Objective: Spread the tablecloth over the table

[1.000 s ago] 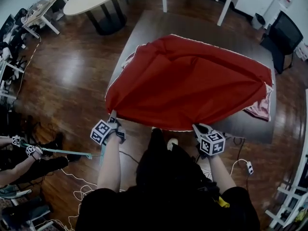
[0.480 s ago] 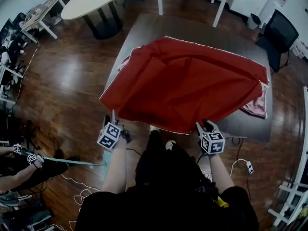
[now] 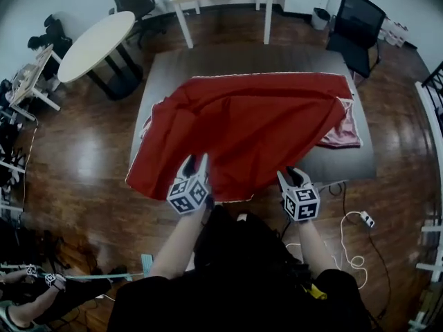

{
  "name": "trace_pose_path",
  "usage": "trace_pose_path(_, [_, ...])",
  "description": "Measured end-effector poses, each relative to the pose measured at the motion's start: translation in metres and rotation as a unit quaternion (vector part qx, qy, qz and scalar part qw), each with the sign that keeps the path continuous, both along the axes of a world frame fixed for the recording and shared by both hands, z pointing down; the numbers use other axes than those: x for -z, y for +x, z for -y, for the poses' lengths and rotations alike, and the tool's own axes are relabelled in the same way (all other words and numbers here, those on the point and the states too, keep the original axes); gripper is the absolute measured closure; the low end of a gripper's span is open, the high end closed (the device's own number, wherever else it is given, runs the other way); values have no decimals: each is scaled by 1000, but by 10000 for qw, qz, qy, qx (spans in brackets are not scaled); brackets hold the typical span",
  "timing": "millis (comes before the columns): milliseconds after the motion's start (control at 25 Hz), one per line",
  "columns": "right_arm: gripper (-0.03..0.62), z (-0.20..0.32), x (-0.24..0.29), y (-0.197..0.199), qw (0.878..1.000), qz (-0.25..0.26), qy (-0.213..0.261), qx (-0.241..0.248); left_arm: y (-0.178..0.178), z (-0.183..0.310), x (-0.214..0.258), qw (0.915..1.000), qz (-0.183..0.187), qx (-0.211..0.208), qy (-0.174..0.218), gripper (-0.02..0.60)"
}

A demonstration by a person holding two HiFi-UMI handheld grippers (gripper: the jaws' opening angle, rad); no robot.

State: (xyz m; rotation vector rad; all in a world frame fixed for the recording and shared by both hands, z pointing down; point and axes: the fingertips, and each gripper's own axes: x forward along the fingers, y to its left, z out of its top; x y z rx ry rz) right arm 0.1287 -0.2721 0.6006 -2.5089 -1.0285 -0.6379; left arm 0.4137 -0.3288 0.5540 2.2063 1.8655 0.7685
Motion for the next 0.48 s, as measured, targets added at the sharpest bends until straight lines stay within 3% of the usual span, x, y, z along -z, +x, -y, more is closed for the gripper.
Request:
trace_pose_path(120, [451, -7, 8, -49, 9978, -109, -45, -658, -73, -40, 6, 9953, 23, -967, -39, 390])
trace_pose_path(200, [451, -12, 7, -80, 9945, -108, -73, -1042, -124, -58, 4, 9862, 34, -1654, -46, 406])
trace_pose_path(280, [451, -20, 6, -108, 9902, -70, -99, -1389, -175, -72, -2, 9703, -1, -2420, 4, 405])
trace_pose_path(360, [451, -26, 8, -132, 9851, -52, -103, -1715, -221, -79, -13, 9491, -67, -3146, 129, 405])
trace_pose_path(480, [451, -35, 14, -154, 9795, -11, -162, -2010, -269, -91, -21, 9224, -244, -3845, 273, 405])
